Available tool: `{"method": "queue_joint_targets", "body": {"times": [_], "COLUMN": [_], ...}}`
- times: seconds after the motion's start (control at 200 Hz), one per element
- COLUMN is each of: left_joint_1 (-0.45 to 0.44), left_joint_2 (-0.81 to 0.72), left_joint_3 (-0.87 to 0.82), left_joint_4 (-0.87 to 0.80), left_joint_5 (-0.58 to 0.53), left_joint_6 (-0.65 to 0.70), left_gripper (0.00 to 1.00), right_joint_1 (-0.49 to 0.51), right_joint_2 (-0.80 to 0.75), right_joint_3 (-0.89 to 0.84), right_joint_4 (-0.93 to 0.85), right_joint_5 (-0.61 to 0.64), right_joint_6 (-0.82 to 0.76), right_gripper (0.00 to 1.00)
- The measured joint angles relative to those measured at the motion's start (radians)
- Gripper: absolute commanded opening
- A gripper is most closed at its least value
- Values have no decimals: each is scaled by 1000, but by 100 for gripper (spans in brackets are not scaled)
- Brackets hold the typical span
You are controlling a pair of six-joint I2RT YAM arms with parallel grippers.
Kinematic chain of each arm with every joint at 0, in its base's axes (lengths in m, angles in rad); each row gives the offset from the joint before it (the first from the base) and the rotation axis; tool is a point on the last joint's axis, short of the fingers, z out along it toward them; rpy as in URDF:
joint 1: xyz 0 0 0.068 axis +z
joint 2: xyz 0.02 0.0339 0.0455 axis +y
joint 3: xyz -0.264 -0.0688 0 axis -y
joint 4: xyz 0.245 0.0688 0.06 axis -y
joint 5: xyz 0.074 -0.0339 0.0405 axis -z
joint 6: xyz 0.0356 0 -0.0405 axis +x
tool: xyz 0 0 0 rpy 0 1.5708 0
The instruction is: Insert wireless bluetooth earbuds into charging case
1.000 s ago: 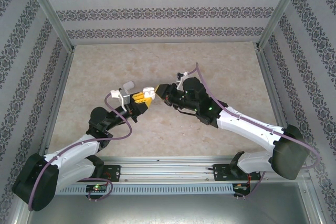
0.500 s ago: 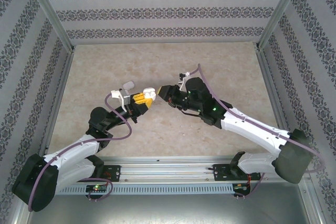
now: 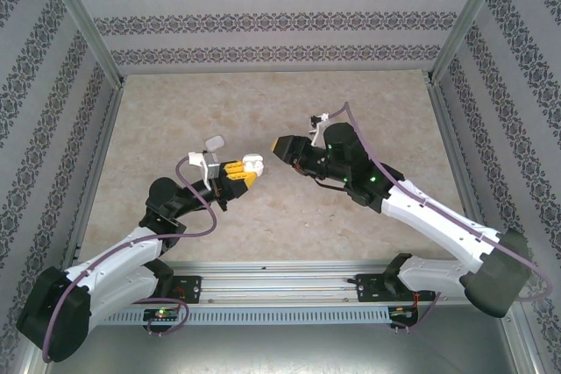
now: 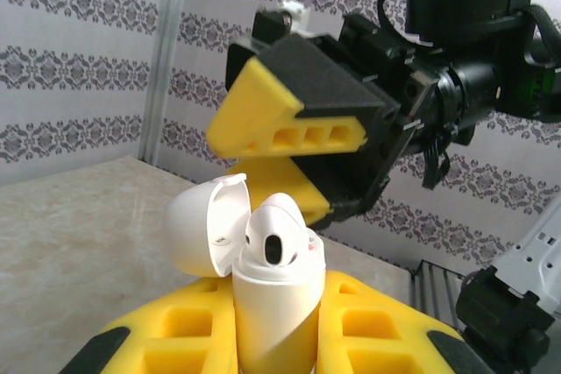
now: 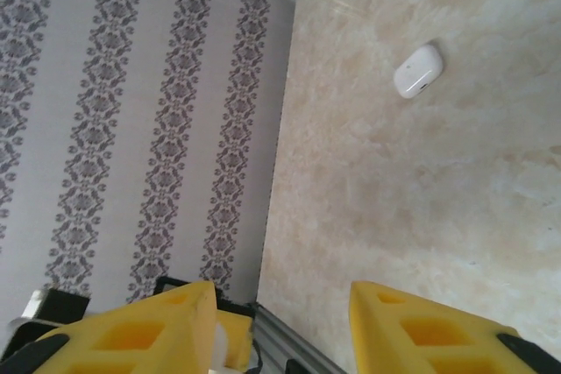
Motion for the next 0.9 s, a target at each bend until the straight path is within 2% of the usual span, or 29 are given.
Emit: {"method": "queue_joint_targets", "body": {"times": [0.365,0.899], "left_joint_1": [0,0], "left_joint_2": [9,10], "left_joint_3": [22,22], "left_joint_4": [-21,-23], "left_joint_5": [43,57], "left_joint_6": [-31,-50], "left_gripper": [0,0], "right_joint_1": [0,5], "right_joint_2": [48,79], "right_joint_3": [27,34], "right_joint_4": [2,76], "right_joint_5": [-149,-232], "right_joint_6": [-24,-20], "right_gripper": [37,32]}}
